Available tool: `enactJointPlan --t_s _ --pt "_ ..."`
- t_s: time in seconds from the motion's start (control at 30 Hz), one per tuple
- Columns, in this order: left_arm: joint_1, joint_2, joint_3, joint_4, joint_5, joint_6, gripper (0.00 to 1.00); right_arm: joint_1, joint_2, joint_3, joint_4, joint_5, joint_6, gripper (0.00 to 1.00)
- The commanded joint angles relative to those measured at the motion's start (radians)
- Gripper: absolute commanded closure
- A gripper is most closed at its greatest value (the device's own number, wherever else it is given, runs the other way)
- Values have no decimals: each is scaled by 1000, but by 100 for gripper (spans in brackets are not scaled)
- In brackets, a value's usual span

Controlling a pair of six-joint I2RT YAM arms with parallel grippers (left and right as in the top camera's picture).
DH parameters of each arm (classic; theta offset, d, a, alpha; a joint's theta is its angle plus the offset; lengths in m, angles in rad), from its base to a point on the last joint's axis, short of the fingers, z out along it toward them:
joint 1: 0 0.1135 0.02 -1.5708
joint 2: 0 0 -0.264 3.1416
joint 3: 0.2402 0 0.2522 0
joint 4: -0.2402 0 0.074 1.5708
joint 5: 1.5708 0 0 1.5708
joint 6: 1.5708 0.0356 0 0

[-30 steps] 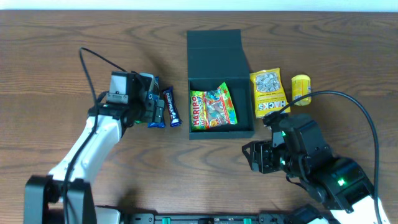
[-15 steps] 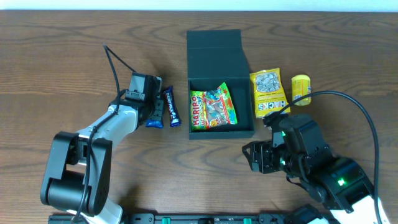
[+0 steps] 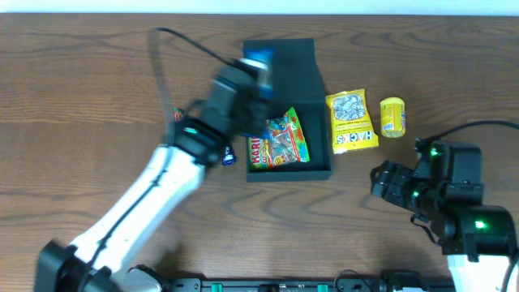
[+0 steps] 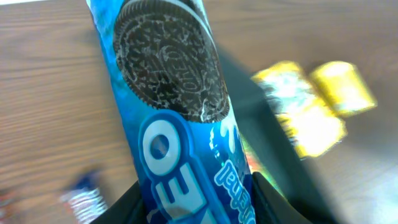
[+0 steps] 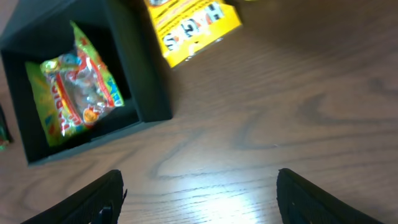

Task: Pack container
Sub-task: 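Grasp the blue Oreo pack with the left gripper and place it in the box, then grasp the yellow snack bag with the right gripper and place it in the box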

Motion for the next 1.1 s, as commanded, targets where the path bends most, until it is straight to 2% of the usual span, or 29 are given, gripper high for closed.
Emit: enactJointPlan --t_s 0.0,0.13,0.2,0.23,0.3,0.33,0.4,0.43,0.5,0.57,0.67,0.8,0.93,1.03,1.07 --pt "-122 101 11 68 -32 -125 84 -68 -5 -2 -21 -48 -30 22" --pt "-211 309 110 80 -2 -198 84 -100 -5 -2 -61 -60 -74 21" --pt "-217 350 133 77 11 -262 83 -100 -5 -2 -63 -60 -76 21" --pt "-218 359 133 78 12 -283 78 -100 -5 -2 -62 -60 -76 21" --pt "-218 362 133 85 16 -289 33 -100 -5 -2 -54 -60 -76 20" --pt "-218 362 134 95 29 -288 27 -100 -5 -2 -45 -60 -76 20" --pt "-218 346 155 78 32 -250 25 -100 18 -2 0 -57 -76 18" --pt "-216 322 169 55 28 -213 20 -100 44 -2 36 -52 -76 18" --pt "-191 238 210 -37 -3 -146 7 -99 143 -2 158 -53 -76 20" --pt "-136 118 224 -151 -61 -134 4 -98 267 5 286 -77 -76 23" --pt "-22 -53 224 -333 -61 -47 2 -46 470 51 445 -88 -124 25" --pt "87 -196 222 -591 -53 28 5 47 777 230 498 -6 -180 23" --pt "86 -232 222 -682 -29 35 5 71 1018 370 513 23 -180 23" --pt "85 -232 222 -688 -12 35 5 89 1130 403 537 27 -180 24" --pt "85 -232 222 -688 -12 35 5 94 1148 403 543 40 -180 27"
